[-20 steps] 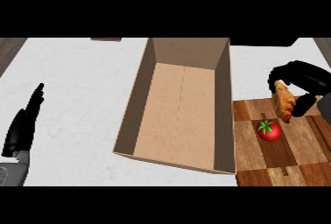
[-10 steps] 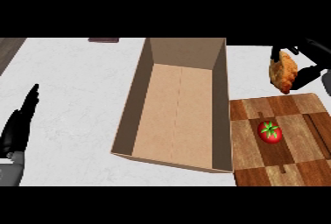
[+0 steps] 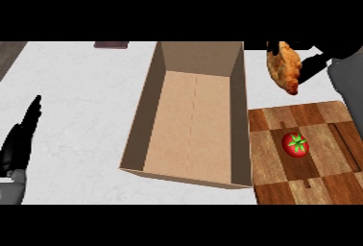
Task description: Pick the croissant from the cutting board and place it in the cardboard box
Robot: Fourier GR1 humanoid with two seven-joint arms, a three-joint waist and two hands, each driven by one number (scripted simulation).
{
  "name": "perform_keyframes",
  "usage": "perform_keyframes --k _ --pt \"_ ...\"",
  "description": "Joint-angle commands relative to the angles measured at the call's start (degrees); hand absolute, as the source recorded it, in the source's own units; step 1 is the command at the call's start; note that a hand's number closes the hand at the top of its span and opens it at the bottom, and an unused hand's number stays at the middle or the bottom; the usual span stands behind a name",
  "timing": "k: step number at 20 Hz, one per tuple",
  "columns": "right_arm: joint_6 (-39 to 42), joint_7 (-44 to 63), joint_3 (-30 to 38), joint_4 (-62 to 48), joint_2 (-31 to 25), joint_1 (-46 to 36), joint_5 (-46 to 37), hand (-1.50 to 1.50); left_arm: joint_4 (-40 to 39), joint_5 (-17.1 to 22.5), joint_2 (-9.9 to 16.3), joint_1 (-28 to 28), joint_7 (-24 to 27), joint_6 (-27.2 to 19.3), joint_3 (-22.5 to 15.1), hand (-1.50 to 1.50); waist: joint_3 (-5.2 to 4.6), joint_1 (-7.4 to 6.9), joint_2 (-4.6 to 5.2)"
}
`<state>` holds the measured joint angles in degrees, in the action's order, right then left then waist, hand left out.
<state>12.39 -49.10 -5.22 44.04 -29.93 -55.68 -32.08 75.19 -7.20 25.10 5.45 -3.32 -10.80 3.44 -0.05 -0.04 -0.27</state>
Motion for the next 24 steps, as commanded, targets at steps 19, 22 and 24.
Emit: perform_keyframes --k 19,22,24 --pt "5.0 34.2 -2.2 3.9 27.6 -9.0 2.5 1.5 3.2 -2.6 -3.5 -2.3 -0.2 0.5 0.0 0.0 0.03 -1.08 0.45" --pt "0.3 37.4 -7.1 2.6 29.7 -9.1 3.3 1.5 1.2 -2.4 -2.2 0.2 1.1 1.7 1.4 0.0 0.01 -1.26 0.43" --pt "-1.7 35.2 -7.1 -2.8 29.8 -11.9 -0.3 1.5 3.2 -2.6 -2.4 1.9 -3.6 2.2 0.7 0.0 0.03 -1.47 0.61"
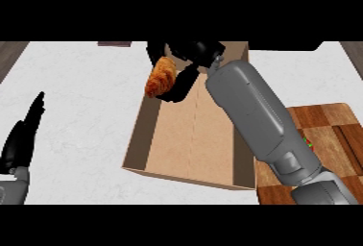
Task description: Pick the croissant from the cutting board and place it in the cardboard box
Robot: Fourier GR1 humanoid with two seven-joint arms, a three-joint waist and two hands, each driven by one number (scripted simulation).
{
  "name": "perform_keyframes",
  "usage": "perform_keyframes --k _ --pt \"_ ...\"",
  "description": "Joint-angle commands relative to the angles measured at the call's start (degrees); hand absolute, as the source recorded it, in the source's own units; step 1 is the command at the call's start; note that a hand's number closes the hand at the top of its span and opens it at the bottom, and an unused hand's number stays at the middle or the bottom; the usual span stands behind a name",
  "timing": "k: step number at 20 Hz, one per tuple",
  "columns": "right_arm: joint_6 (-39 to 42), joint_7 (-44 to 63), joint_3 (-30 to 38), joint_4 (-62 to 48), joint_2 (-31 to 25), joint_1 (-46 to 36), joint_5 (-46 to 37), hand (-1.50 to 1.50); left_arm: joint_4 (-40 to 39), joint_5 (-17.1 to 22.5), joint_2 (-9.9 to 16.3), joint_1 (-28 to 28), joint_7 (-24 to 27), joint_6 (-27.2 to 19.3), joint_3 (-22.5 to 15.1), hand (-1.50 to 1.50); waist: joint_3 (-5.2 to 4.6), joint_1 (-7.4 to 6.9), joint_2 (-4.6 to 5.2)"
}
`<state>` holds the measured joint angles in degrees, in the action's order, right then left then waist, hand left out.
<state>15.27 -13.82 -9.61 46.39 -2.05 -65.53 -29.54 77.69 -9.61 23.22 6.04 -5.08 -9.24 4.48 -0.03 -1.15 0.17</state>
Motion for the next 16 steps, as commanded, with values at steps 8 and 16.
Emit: perform_keyframes --k 8,16 --pt "-6.6 9.5 -11.6 -12.1 2.0 -3.0 13.4 -1.5 -1.7 -0.9 -0.4 1.6 1.5 1.4 0.3 0.0 -0.03 -1.95 0.28" --pt "-13.2 -0.9 -9.3 -14.3 2.0 -4.1 21.1 -1.5 -2.7 -1.0 -0.7 2.7 1.4 1.9 1.0 0.0 0.01 -1.79 0.46"
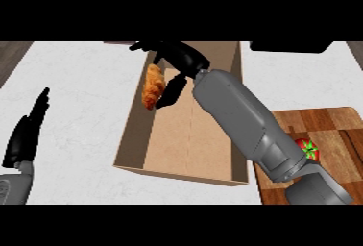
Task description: Pick the croissant from the cutting board and place it in the cardboard box
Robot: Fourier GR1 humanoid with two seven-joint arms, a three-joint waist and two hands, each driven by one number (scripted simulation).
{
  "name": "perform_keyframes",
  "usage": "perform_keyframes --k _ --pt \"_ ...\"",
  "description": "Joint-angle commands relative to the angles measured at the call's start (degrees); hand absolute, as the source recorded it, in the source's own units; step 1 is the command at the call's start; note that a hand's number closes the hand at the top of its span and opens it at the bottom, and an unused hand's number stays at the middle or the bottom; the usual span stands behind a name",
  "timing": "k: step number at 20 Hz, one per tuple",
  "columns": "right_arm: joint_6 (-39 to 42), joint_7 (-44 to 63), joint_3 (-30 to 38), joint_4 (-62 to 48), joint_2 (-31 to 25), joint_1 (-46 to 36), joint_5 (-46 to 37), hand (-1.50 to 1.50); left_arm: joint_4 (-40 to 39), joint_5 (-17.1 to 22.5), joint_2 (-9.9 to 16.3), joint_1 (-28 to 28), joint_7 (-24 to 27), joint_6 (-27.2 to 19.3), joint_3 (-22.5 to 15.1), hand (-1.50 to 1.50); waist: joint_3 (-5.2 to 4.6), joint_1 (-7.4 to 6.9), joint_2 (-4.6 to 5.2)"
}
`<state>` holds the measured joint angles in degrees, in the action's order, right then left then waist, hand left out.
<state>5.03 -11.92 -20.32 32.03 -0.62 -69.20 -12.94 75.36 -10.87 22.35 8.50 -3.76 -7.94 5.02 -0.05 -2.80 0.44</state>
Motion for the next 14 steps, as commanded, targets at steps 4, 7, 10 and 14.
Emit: perform_keyframes --k 4,7,10,14 --pt "-4.7 -4.2 5.9 -0.4 0.6 -1.7 9.5 -1.5 1.1 -0.2 0.8 -0.2 -1.2 0.5 0.9 0.0 0.06 0.32 0.01" --pt "-4.1 -9.9 11.7 -5.1 0.1 -1.2 10.6 -1.5 -0.5 0.3 0.4 -0.5 1.3 0.7 1.6 0.0 0.04 0.82 0.29" --pt "-0.5 -9.8 14.9 -5.2 -2.9 -1.2 13.1 -1.5 0.8 0.0 -0.3 -3.3 1.7 0.7 1.2 0.0 0.05 1.27 -0.01" --pt "7.6 -12.7 18.8 -10.8 -10.4 -4.1 15.1 -1.5 0.8 -0.5 -0.2 -0.4 0.3 0.9 1.0 0.0 0.06 0.67 0.46"
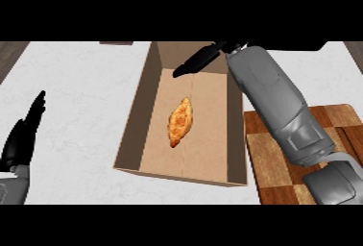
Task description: Pick the croissant from the cutting board and place it in the cardboard box
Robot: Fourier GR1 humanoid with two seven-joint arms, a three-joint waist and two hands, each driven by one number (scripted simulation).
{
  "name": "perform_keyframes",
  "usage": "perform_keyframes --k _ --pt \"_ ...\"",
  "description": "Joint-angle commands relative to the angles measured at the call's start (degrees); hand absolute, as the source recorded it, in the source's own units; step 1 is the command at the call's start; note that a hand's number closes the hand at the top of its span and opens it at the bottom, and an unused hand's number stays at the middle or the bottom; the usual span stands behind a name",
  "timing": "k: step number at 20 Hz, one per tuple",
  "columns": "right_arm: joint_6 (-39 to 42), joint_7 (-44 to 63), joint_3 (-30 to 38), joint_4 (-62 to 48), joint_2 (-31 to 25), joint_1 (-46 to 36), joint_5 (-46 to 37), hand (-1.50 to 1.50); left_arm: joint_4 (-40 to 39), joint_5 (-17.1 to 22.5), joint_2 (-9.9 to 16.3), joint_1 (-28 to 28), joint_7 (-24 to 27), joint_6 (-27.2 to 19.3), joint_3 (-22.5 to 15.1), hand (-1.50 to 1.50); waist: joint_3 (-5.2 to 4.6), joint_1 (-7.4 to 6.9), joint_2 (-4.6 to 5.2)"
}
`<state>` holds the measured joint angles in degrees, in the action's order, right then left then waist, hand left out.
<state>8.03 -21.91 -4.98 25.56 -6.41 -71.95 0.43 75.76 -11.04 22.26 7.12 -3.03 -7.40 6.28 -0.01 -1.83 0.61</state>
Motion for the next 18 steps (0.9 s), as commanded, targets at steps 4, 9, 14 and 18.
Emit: perform_keyframes --k 4,9,14,18 --pt "8.9 -6.3 4.9 -6.3 -10.7 1.6 1.8 -1.5 -3.9 0.2 -0.2 1.9 1.4 0.6 1.1 0.0 0.0 0.33 0.27" --pt "12.4 -9.9 6.4 -11.9 -18.7 1.6 0.8 -1.5 1.1 -0.8 -0.9 1.3 -0.9 0.1 -0.3 0.0 0.1 -1.53 0.88" --pt "19.3 -13.7 6.0 -14.1 -26.0 2.2 -0.8 -1.5 1.1 -1.6 -1.6 2.0 -1.4 -0.5 -0.8 0.0 0.16 -2.22 1.25" --pt "23.6 -18.2 3.0 -14.5 -28.7 5.2 -4.5 -1.5 2.1 -1.3 -1.7 1.0 -1.2 0.1 -0.9 0.0 0.19 -2.28 1.14"
